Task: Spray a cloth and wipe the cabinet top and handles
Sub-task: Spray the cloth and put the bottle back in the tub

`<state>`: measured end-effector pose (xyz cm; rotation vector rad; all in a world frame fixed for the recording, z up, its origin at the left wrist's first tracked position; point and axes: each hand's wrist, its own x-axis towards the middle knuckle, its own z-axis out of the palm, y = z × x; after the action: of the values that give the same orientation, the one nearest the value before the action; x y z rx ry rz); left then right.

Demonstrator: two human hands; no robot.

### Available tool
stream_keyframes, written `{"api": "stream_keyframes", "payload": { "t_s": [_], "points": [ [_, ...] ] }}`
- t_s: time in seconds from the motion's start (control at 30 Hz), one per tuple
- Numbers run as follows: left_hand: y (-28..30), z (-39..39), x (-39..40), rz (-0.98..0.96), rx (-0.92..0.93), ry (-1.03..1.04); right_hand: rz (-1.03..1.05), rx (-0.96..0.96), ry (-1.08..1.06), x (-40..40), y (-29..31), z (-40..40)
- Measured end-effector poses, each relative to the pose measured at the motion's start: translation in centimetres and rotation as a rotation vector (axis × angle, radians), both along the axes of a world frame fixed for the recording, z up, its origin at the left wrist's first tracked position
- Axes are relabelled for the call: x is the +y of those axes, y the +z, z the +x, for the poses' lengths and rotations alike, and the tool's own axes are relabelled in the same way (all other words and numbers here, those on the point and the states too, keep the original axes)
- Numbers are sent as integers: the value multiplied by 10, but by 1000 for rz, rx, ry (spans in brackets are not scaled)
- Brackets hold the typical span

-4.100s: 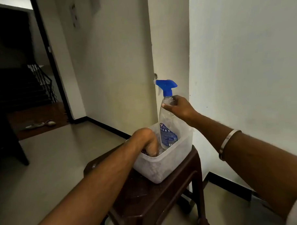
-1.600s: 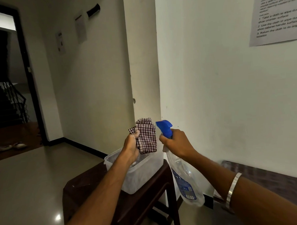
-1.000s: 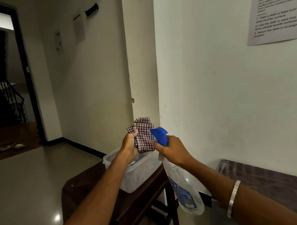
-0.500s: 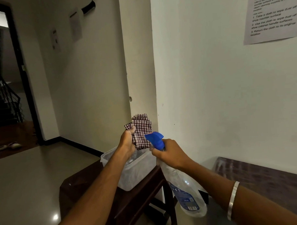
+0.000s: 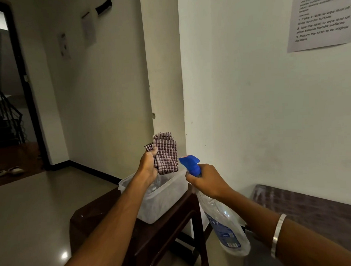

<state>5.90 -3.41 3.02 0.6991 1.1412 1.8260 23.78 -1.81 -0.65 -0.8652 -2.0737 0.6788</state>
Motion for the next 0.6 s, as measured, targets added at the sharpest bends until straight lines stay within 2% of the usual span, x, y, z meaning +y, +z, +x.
{"api": "stream_keyframes", "payload": {
  "t_s": [0.3,0.6],
  "points": [
    [-2,-1,0,-1,-6,-4,41,65,25,-7,20,-4],
    [-5,0,-5,-23,13,19,102,46,91,-19,41,-23]
  ]
}}
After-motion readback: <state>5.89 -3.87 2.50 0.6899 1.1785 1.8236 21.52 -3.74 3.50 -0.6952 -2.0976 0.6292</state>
